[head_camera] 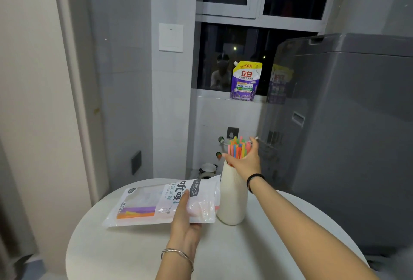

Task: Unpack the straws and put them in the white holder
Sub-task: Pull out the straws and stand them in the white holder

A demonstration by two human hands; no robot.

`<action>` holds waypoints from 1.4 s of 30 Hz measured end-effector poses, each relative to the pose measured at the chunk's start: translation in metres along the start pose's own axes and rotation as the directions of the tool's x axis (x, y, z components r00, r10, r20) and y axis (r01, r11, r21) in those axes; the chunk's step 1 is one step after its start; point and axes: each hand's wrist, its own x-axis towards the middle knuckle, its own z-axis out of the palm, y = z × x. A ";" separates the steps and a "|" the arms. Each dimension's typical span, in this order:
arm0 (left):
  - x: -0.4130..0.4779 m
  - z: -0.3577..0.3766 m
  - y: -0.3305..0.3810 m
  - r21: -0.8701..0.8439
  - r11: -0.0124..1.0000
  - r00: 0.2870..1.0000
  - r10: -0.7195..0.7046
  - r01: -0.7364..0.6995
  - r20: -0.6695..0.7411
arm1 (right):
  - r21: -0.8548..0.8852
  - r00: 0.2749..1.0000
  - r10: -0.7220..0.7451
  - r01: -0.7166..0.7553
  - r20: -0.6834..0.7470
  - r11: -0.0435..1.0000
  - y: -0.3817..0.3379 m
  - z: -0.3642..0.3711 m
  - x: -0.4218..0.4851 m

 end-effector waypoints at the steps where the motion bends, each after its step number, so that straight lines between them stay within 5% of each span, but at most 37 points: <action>1: 0.001 0.000 0.001 -0.002 1.000 1.000 0.002 -0.002 -0.002 | 0.020 1.000 0.006 -0.006 -0.014 1.000 0.001 0.002 0.001; 10: 0.000 -0.002 0.003 -0.017 1.000 1.000 0.010 -0.010 -0.009 | 0.169 0.995 0.019 -0.002 -0.101 0.986 -0.021 -0.020 0.020; 14: 0.001 -0.002 0.000 -0.006 1.000 1.000 0.003 -0.003 -0.004 | 0.045 0.997 -0.015 0.012 0.080 0.999 -0.013 -0.025 0.014; 18: 0.000 -0.001 0.001 -0.020 1.000 1.000 0.017 -0.018 -0.007 | -0.112 0.968 -0.217 0.231 0.124 0.967 -0.020 -0.033 0.014; 25: -0.001 -0.002 0.003 -0.036 0.999 1.000 0.011 -0.011 -0.005 | -0.533 0.881 -0.318 0.467 0.352 0.705 -0.020 -0.039 0.010; 29: -0.002 -0.001 0.004 -0.041 0.999 1.000 0.024 -0.024 -0.003 | -0.517 0.877 -0.428 0.476 0.218 0.711 -0.030 -0.040 -0.001; 32: -0.001 0.000 0.005 -0.023 0.999 0.999 0.043 -0.043 -0.009 | -0.182 0.868 -0.488 0.467 -0.096 0.866 -0.036 -0.033 -0.033; 34: -0.001 -0.001 0.005 -0.002 0.998 0.998 0.059 -0.059 -0.017 | 0.055 0.864 -0.410 0.443 -0.292 0.895 -0.034 -0.023 -0.063; 37: -0.002 -0.001 0.006 0.019 0.997 0.997 0.072 -0.072 -0.015 | 0.367 0.918 -0.066 0.221 -0.392 0.903 -0.017 -0.004 -0.102; 39: -0.002 -0.002 0.006 0.046 0.994 0.995 0.098 -0.096 -0.031 | 0.542 0.936 0.245 -0.073 -0.253 0.838 -0.003 0.009 -0.119; 42: -0.001 -0.005 0.005 0.129 0.970 0.973 0.216 -0.204 -0.084 | 0.732 0.811 0.535 -0.511 0.236 0.450 0.005 0.027 -0.136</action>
